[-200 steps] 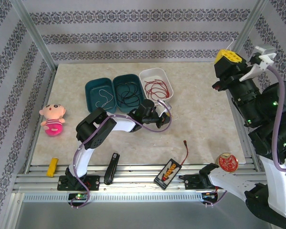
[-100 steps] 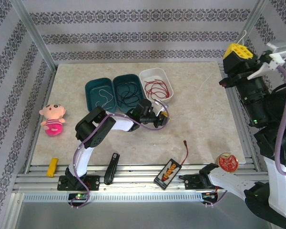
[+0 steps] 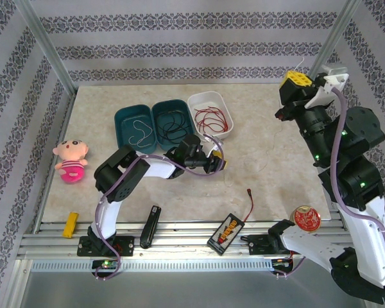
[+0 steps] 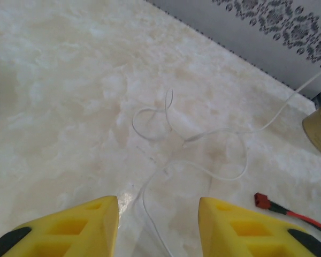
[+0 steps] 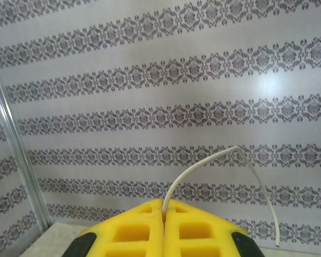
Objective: Untangle the cables
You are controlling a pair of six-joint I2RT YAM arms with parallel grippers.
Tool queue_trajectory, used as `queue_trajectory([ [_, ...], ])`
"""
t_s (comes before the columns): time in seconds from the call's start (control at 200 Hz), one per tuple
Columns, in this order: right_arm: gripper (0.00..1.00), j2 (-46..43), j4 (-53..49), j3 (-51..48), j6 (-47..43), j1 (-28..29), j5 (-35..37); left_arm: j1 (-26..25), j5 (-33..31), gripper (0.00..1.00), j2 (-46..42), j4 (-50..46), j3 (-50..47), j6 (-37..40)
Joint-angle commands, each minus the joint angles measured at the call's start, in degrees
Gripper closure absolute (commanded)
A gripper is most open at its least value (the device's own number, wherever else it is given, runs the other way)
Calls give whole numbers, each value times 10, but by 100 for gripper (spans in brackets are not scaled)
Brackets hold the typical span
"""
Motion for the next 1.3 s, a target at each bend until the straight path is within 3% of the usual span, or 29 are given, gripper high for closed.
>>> queue_trajectory([
  [0.0,100,0,1,24,9,4,4,7,-9,55,-39,-2,-14,3],
  [0.16,100,12,-10,26,20,4,-21,8,-20,18,-105,-4,-22,6],
  [0.21,100,14,-11,21,25,4,-22,7,-23,14,-132,-7,-20,11],
  [0.38,100,22,-11,-1,51,4,-48,7,-43,14,-198,-50,18,23],
  [0.525,100,32,-2,-17,71,3,-66,7,-14,16,-209,-57,61,14],
  [0.824,100,55,20,-16,92,3,-96,-8,65,22,-130,-46,119,16],
  [1.014,100,64,37,-11,109,3,-114,-19,67,22,-66,-41,156,40],
  [1.294,100,74,53,-12,125,3,-126,-36,93,25,8,1,212,-4],
])
